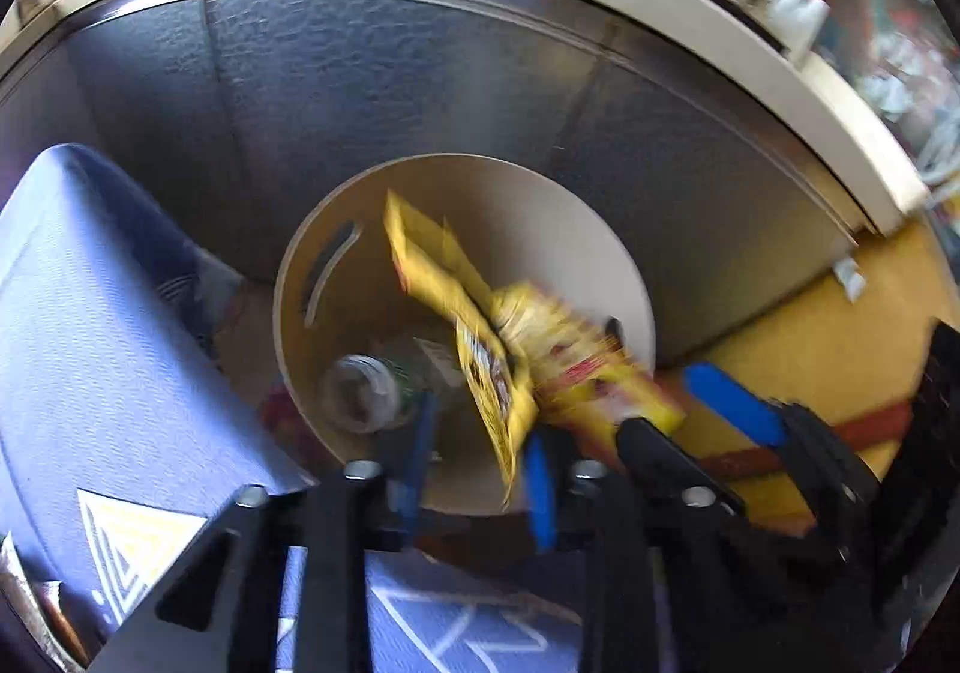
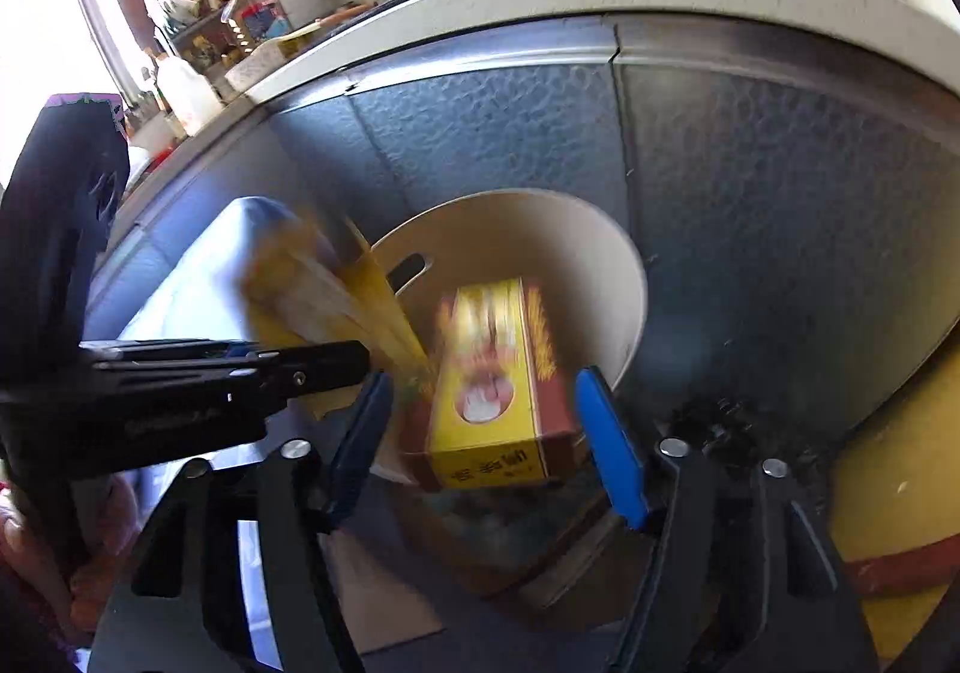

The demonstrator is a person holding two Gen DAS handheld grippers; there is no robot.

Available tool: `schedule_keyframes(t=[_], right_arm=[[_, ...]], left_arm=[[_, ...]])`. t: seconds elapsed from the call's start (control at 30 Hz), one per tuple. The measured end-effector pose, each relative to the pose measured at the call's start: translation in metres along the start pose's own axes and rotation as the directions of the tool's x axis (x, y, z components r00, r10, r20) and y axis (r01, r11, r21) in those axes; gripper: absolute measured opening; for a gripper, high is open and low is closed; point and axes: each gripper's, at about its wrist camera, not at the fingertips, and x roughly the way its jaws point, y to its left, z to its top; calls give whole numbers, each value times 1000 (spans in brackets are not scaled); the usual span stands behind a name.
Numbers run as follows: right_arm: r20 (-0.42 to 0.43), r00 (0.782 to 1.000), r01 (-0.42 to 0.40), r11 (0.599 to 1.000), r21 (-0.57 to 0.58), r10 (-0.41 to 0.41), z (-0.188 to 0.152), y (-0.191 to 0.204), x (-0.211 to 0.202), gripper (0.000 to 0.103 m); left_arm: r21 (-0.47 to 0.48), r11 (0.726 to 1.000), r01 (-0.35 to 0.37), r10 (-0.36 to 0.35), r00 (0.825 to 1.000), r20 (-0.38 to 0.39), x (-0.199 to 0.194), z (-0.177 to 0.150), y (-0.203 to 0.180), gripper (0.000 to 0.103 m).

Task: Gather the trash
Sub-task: 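Carry snack bag and box over the beige bin and open both tools, then return to the table and grasp the pink wrapper with right tool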

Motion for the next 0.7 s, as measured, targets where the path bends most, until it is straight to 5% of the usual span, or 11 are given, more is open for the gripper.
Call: schedule_keyframes(t=[0.23,0.43,0.7], right_arm=[[100,994,-52,998,36,49,-13,4,-37,64],[86,984,-159,987,0,158,-36,43,-49,54],[-59,951,-309,945,-109,304,-77,138,-37,52]], left_arm=[[-20,999,49,-46,990,130,-58,-36,2,31],[-47,996,74,-64,981,183,-105,-122,22,31],[-187,980,-70,105,977,188,-174,-261,91,34]])
